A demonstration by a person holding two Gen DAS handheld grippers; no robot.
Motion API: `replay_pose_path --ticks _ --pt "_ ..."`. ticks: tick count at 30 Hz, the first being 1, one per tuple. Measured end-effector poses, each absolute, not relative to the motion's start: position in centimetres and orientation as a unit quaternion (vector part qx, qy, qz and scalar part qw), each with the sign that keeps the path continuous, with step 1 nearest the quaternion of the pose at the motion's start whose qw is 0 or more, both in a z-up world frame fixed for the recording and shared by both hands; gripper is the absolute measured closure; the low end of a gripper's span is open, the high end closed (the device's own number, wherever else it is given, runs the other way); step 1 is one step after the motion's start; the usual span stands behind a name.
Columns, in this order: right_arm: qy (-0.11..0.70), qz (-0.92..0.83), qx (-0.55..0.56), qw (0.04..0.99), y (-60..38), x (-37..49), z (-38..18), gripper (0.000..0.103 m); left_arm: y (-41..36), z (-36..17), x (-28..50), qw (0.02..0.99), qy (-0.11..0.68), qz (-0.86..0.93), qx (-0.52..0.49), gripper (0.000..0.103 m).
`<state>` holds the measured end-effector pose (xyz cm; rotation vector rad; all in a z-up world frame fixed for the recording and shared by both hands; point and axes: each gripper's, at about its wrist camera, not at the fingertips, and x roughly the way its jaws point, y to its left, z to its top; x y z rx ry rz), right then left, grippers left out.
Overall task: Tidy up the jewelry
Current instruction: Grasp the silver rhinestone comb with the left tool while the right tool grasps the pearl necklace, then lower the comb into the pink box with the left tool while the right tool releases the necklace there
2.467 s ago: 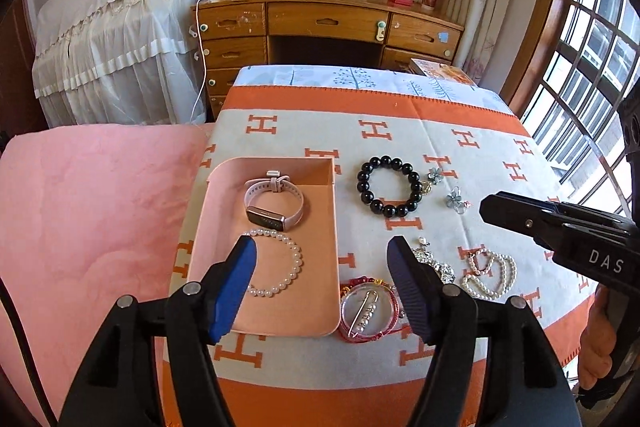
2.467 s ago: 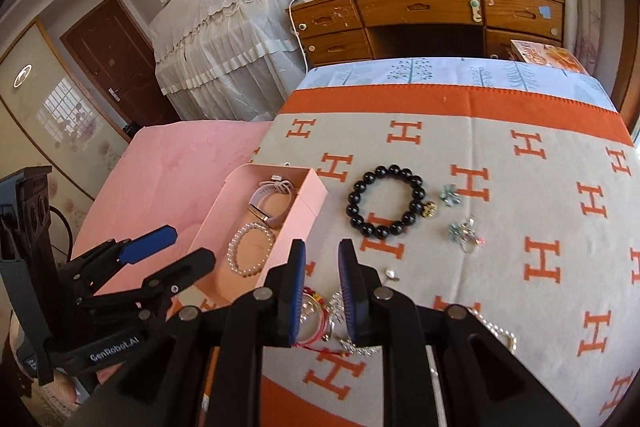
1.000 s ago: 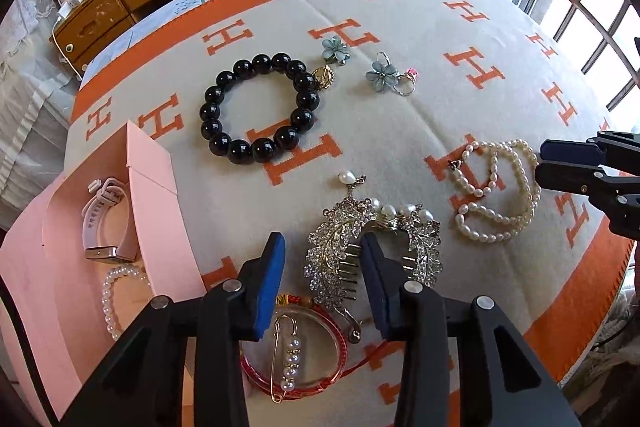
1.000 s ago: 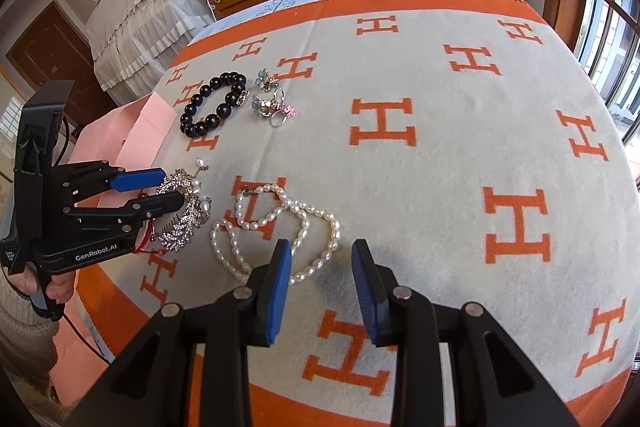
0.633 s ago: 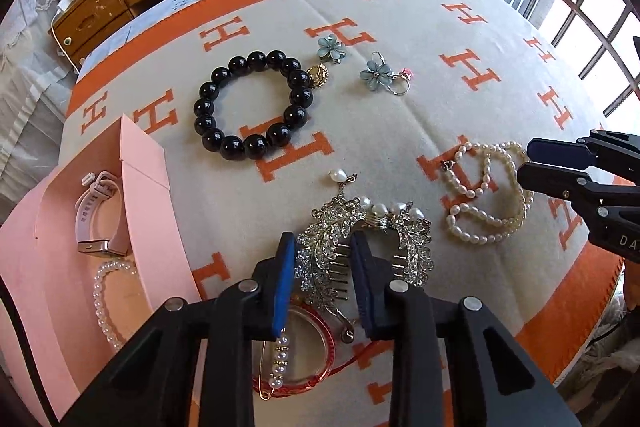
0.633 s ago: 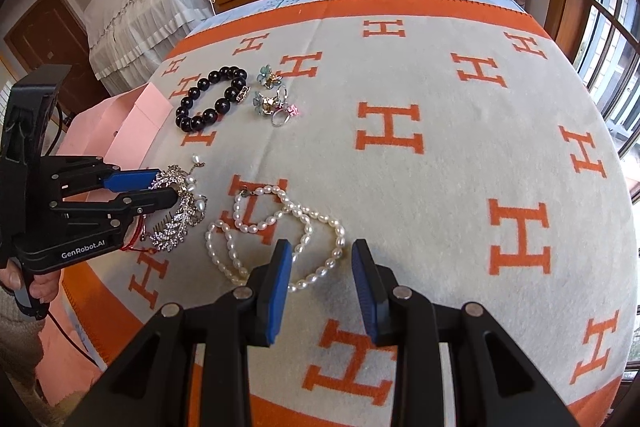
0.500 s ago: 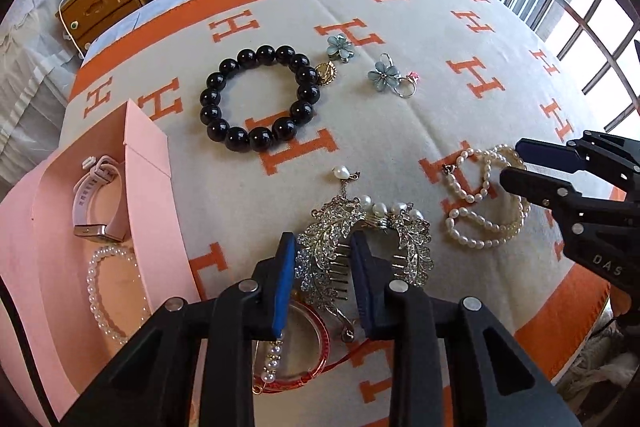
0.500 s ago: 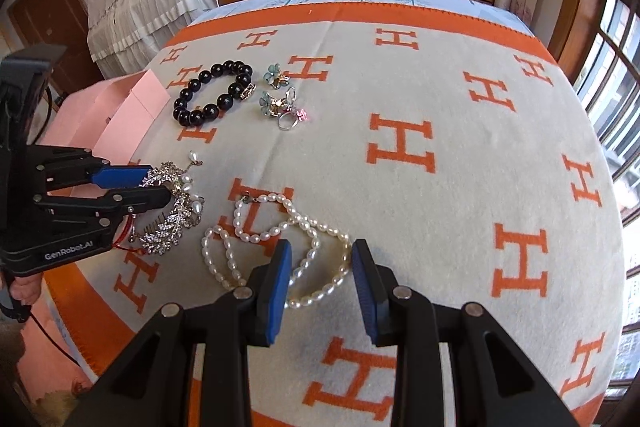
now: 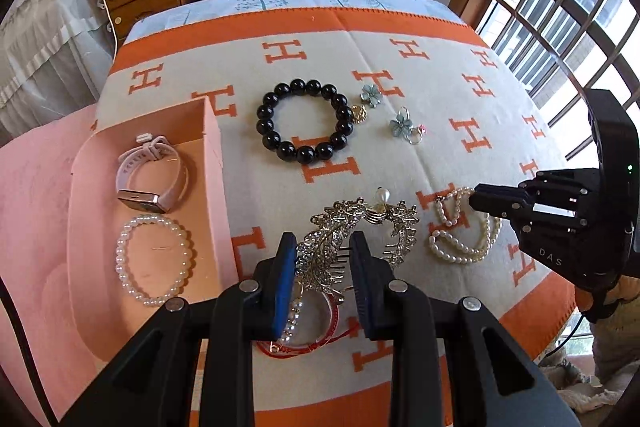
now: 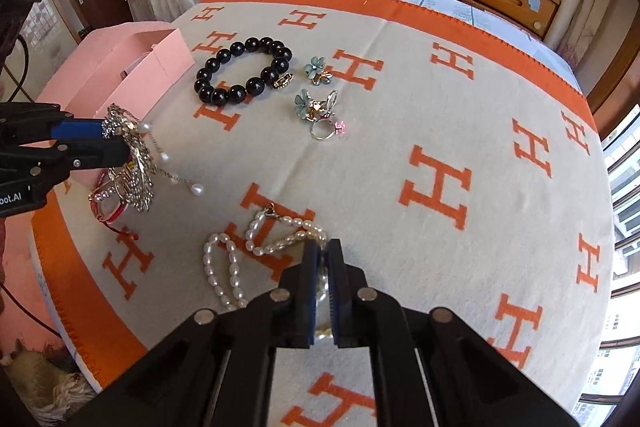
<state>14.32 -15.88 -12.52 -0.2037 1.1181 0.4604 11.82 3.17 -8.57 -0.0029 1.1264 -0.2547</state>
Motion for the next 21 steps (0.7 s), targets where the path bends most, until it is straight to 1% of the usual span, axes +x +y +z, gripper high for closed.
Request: replay_pose_path --ticks 4,12,16,21 --pt "0.507 0.234 -0.056 0.828 -15.9 13.6 -9.6 0.098 5.4 -5.6 10.7 0.857 0.505 -0.100 -0.022 0.078" --pt "0.426 0.271 0.008 0.863 -13.1 12.8 -0.1 0.098 11.8 0.1 8.6 0.889 0.452 -0.031 -0.062 0.078" --pt "0.385 0.284 0.024 0.878 -10.6 13.4 3.9 0.098 14.1 0.6 7.9 0.894 0.441 0.002 -0.078 0.078" --pt "0.349 0.305 0.042 0.885 -6.5 13.9 7.4 0.098 15.8 -0.6 7.1 0.897 0.433 0.042 -0.080 0.078"
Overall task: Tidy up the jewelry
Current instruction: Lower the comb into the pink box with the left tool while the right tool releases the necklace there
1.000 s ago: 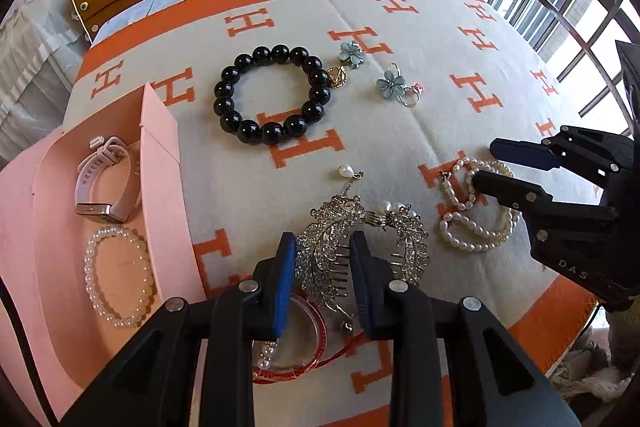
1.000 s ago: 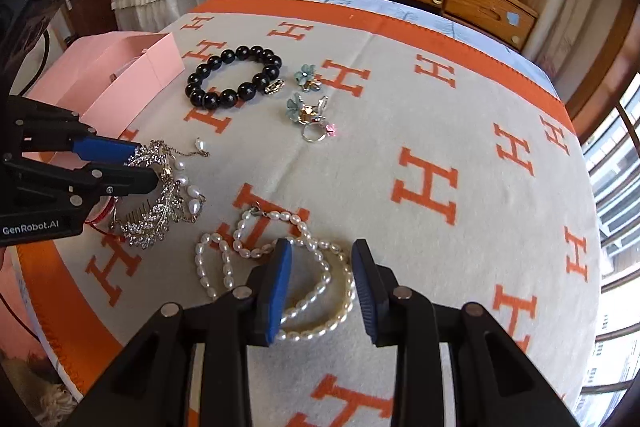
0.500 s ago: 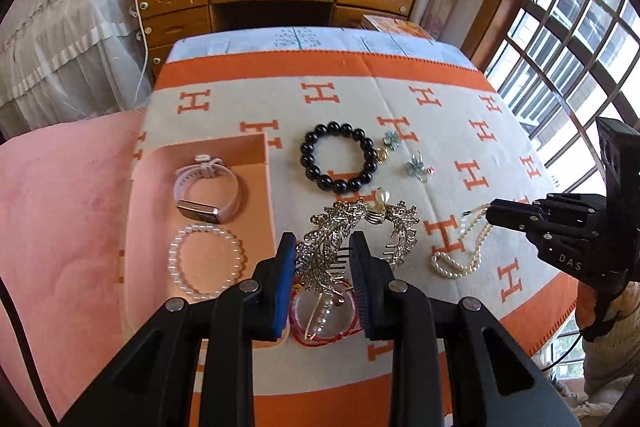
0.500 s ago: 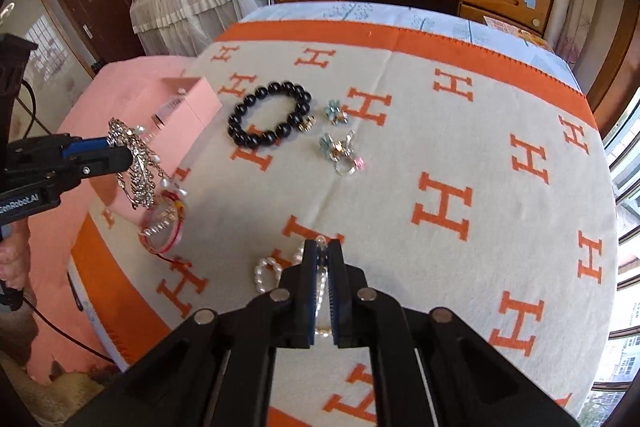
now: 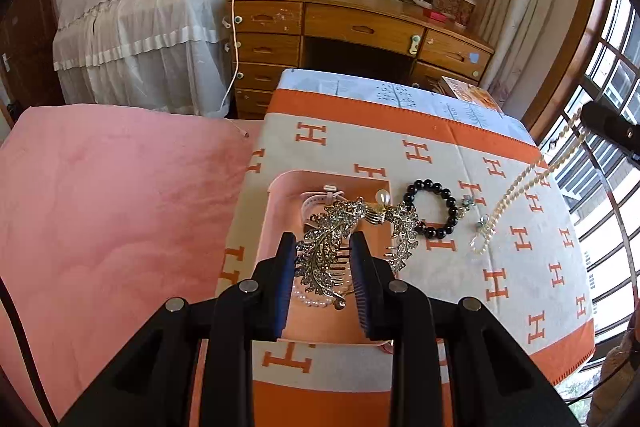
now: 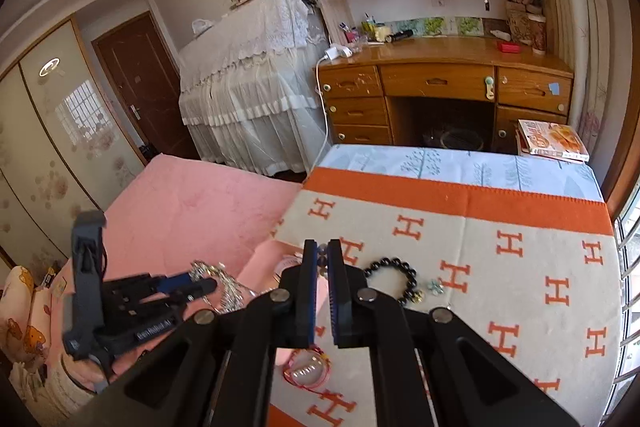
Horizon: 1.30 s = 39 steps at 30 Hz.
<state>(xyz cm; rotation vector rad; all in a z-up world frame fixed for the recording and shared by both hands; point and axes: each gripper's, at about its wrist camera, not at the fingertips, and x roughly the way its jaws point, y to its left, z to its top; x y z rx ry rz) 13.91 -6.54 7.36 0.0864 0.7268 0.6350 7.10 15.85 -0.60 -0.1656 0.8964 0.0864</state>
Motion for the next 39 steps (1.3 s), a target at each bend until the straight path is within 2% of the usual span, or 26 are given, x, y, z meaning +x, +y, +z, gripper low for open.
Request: replay_pose_path --ticks 8,19,22,24,25,26,34,36,39 --pt "0.326 0.340 0.063 0.880 -0.9 14.3 8.1 0.098 16.8 -5.3 7.2 0.887 0.443 0.086 -0.097 0.078" --pt "0.385 0.364 0.034 0.847 3.8 15.0 4.0 0.098 15.8 -10.0 6.7 0.876 0.461 0.090 -0.111 0.077" --pt "0.405 0.357 0.024 0.841 4.4 15.2 2.3 0.098 15.5 -10.0 6.2 0.877 0.460 0.083 -0.114 0.072" --pt "0.420 0.354 0.017 0.835 4.7 15.2 1.0 0.098 15.4 -9.6 5.9 0.879 0.455 0.082 -0.114 0.059" --pt "0.426 0.351 0.013 0.834 4.8 15.2 0.5 0.097 15.4 -9.3 5.6 0.882 0.450 0.084 -0.116 0.043" --pt "0.430 0.345 0.007 0.834 5.0 15.1 0.0 0.097 15.5 -8.8 5.4 0.884 0.444 0.087 -0.118 0.031" --pt "0.439 0.330 0.005 0.835 5.0 14.1 -1.2 0.096 15.5 -6.0 4.0 0.902 0.407 0.094 -0.108 0.025" --pt "0.433 0.324 0.008 0.841 4.6 13.6 -1.0 0.088 15.5 -5.5 3.7 0.907 0.397 0.102 -0.100 0.018" --pt "0.418 0.313 0.013 0.853 3.8 12.6 -0.4 0.072 15.2 -5.1 3.3 0.910 0.390 0.108 -0.093 0.017"
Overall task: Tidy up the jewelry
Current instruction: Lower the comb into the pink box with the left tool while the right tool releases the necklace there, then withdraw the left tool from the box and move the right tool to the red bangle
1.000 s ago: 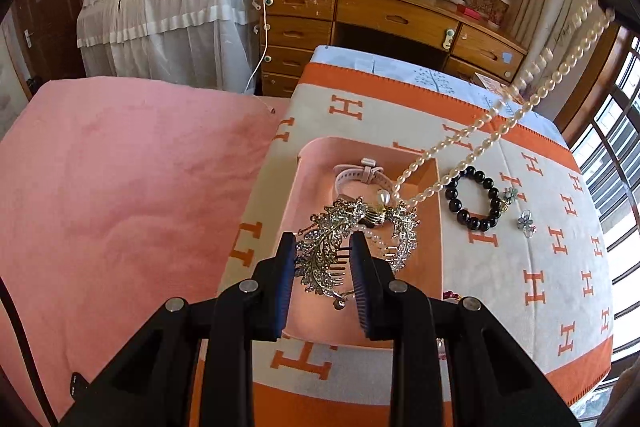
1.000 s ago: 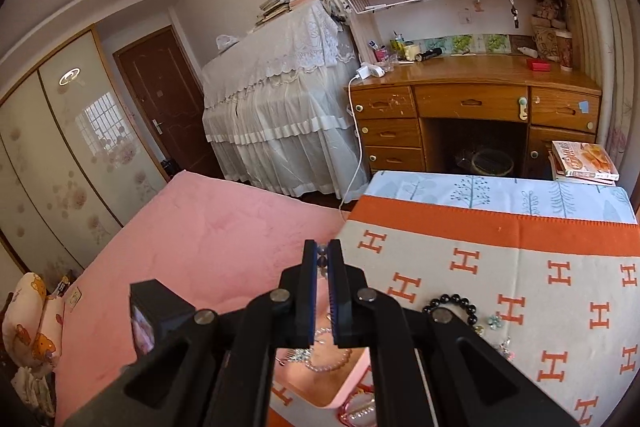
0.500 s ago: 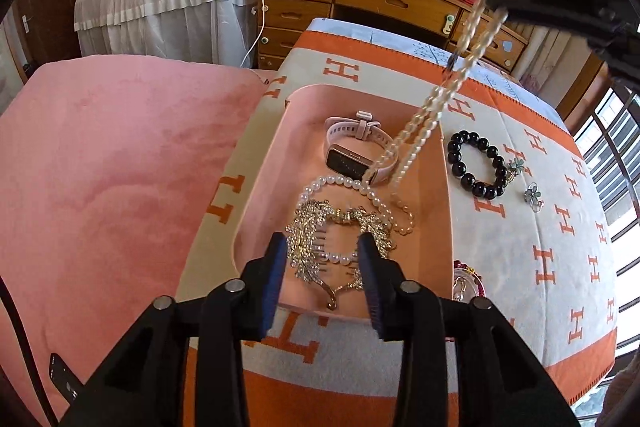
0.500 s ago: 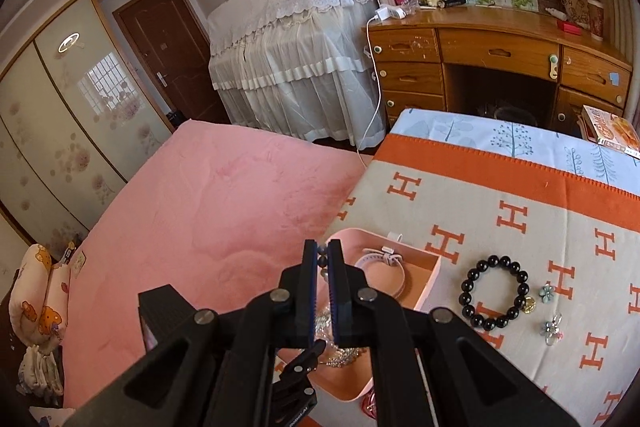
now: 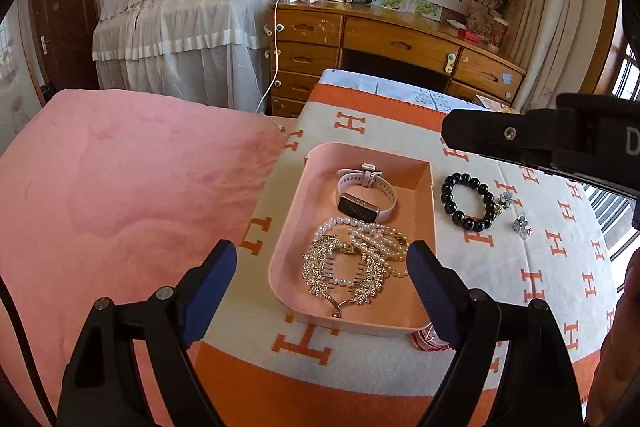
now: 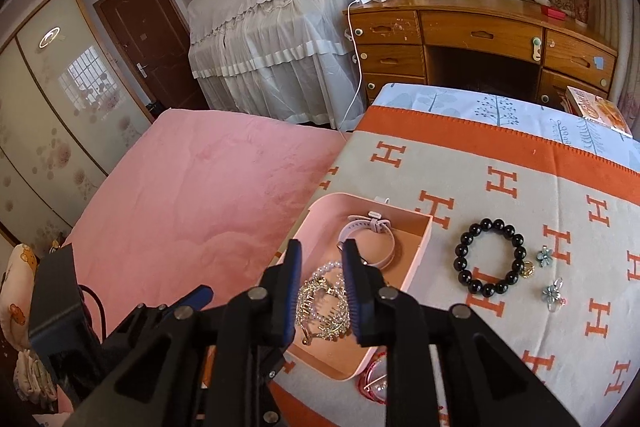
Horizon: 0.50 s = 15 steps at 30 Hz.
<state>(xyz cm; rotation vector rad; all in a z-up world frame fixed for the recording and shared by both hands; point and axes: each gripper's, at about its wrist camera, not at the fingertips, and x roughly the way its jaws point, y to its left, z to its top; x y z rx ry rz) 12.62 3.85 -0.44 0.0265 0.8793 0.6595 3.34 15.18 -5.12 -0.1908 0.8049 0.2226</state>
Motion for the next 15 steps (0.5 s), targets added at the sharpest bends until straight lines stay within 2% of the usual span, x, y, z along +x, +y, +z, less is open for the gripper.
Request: replay_pose_path --ticks 15 --pt "0.396 0.268 0.053 0.877 -2.0 8.3 0.2 0.072 13.0 -3.7 2.2 0.919 0.379 0.079 -0.076 0.017"
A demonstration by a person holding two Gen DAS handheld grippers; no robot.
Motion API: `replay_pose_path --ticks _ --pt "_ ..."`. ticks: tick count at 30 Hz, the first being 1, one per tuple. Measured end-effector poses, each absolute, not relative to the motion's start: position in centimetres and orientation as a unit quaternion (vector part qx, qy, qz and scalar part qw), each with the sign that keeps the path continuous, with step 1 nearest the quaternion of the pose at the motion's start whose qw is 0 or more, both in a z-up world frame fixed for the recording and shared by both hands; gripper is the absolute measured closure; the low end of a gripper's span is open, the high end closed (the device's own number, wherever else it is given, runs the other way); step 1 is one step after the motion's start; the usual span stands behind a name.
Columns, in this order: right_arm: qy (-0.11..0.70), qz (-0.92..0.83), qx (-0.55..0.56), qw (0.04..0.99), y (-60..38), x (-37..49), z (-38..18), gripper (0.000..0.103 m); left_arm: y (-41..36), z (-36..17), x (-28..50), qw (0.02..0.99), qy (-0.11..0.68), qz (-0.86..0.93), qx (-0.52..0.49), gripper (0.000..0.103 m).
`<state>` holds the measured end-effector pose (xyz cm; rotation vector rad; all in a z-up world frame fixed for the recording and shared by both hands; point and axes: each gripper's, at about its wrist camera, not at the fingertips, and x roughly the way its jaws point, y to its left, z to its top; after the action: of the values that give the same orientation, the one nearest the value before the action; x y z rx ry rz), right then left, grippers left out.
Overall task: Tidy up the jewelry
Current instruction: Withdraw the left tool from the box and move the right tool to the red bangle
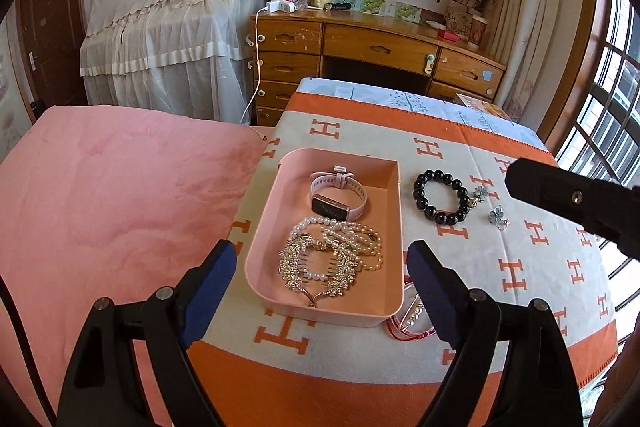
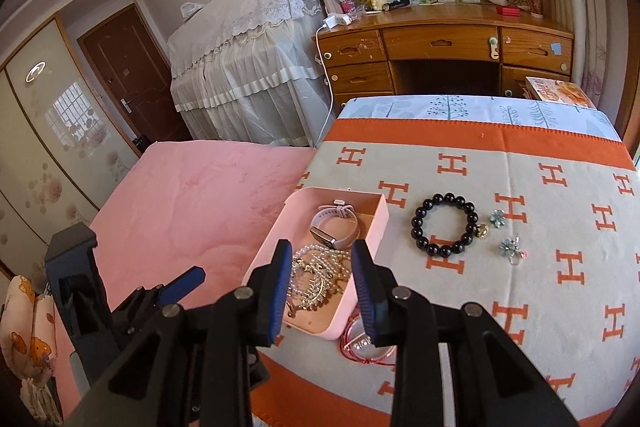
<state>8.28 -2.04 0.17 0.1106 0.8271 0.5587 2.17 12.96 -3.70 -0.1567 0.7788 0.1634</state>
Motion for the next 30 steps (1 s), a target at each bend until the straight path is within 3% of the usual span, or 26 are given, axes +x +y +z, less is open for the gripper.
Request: replay_pose_path --ticks 16,30 --pt "0.417 0.238 0.051 0.876 -6.9 5.8 -1.8 0.072 8.2 -2.6 1.1 0.927 0.371 0.044 -0.036 0.017" --pt "0.462 0.246 0.030 0.851 -8.3 8.6 -6.2 0.071 6.5 -5.2 3.1 0.917 0.396 0.044 0.003 0.017"
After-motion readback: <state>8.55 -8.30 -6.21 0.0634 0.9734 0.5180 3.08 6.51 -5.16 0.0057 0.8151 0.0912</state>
